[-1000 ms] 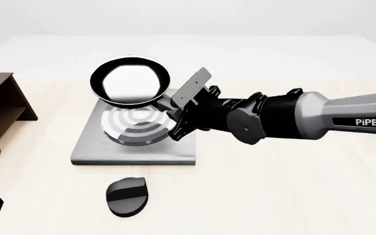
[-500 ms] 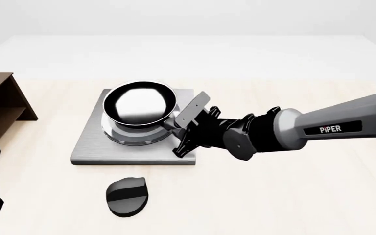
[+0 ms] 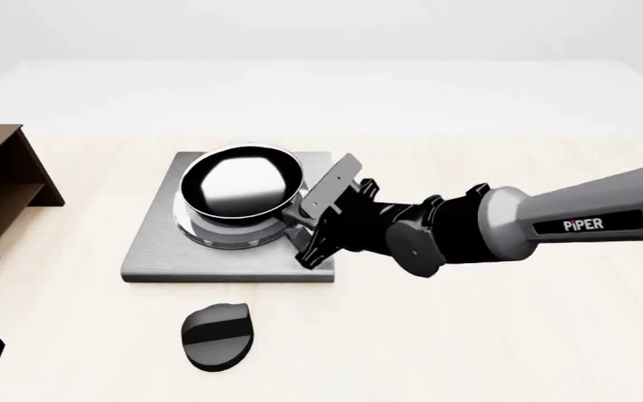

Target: Turn on the stove and put the frying pan on it.

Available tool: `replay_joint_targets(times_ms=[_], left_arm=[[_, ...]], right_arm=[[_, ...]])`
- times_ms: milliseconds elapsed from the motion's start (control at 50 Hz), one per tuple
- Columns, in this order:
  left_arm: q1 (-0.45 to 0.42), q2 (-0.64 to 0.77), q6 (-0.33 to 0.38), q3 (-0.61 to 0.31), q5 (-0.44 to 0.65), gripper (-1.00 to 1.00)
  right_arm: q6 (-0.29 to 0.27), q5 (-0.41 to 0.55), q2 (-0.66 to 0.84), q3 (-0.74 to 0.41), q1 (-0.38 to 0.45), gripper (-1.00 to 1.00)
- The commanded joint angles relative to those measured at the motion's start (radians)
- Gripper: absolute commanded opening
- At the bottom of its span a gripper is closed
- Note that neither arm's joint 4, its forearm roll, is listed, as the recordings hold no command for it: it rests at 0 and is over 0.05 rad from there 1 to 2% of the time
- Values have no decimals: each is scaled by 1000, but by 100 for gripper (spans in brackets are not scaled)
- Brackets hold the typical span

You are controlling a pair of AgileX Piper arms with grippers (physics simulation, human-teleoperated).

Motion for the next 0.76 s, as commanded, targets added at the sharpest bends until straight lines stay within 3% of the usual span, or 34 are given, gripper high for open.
replay_joint_targets(times_ms=[20, 120, 240, 340, 400, 500, 540, 660, 740, 760], left_arm=[[2, 0, 0, -1, 1, 100], [-3, 0, 7, 0, 1, 100], [-2, 0, 13, 1, -4, 100], [-3, 0, 22, 4, -7, 100], [0, 0, 21, 6, -11, 100], [1, 0, 22, 5, -7, 100], [-1, 0, 26, 5, -7, 100], [1, 0, 31, 8, -14, 100], [-2, 0, 33, 4, -11, 100], [-1, 0, 33, 3, -10, 100]], right_arm=[[18, 121, -277, 8, -3, 100], [-38, 306, -530, -45, -32, 100], [-65, 421, -716, -69, -25, 100], [-68, 456, -850, -45, -30, 100], [-20, 479, -974, 1, -35, 100], [12, 444, -1257, 234, -78, 100], [67, 465, -1315, 269, -96, 100], [125, 552, -1518, 345, -175, 100], [265, 610, -1742, 457, -271, 100], [267, 610, -1773, 488, -280, 100]])
